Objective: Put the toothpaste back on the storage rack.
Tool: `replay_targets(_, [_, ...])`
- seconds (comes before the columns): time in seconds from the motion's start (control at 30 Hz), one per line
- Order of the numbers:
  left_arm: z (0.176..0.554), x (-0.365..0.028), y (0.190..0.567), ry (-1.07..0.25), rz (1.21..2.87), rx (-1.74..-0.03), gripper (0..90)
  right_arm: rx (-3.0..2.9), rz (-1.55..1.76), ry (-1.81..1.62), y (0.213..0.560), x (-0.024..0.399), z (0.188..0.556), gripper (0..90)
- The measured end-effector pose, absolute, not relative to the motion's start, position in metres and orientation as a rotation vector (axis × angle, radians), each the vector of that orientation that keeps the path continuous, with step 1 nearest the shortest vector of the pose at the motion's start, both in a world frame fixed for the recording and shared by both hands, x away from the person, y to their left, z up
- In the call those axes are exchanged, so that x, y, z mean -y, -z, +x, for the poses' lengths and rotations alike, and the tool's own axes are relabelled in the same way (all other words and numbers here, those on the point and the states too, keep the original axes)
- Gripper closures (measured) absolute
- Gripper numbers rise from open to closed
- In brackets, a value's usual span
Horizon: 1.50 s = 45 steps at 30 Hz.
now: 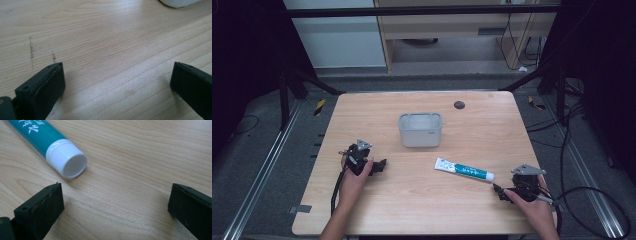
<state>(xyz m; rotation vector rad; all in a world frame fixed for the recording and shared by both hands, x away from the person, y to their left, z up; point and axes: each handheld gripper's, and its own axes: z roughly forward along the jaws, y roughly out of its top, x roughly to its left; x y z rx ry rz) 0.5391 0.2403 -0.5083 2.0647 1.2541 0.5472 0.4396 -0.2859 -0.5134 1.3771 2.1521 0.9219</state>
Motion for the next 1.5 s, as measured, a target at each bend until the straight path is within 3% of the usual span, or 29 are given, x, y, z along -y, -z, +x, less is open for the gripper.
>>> replay_targets(0.27, [0.539,-0.240,0.508,-0.547,2.065,-1.254,0.0,-2.155,1.379,-0.922,0.513,0.286,0.441,1.5])
replay_targets(0.4, [0.539,-0.240,0.508,-0.547,2.065,-1.254,0.0,-2.165,1.345,-0.941,0.512,0.285,0.439,9.5])
replay_targets(0.63, [0.538,-0.241,0.508,-0.548,2.068,-1.251,0.0,-2.209,1.163,-0.955,0.481,0.263,0.434,17.8])
replay_targets(0.8, [0.539,-0.241,0.508,-0.549,2.067,-1.253,0.0,-2.309,1.061,-0.897,0.467,0.245,0.436,18.1])
replay_targets(0.93, [0.539,-0.241,0.508,-0.548,2.068,-1.252,0.0,-2.401,0.992,-0.858,0.453,0.229,0.444,17.5])
replay_targets(1.13, [0.538,-0.241,0.508,-0.549,2.067,-1.254,0.0,-2.522,0.877,-0.772,0.432,0.203,0.468,28.2])
replay_targets(1.5, [0.539,-0.241,0.508,-0.548,2.071,-1.252,0.0,-2.654,0.791,-0.684,0.409,0.179,0.501,38.0])
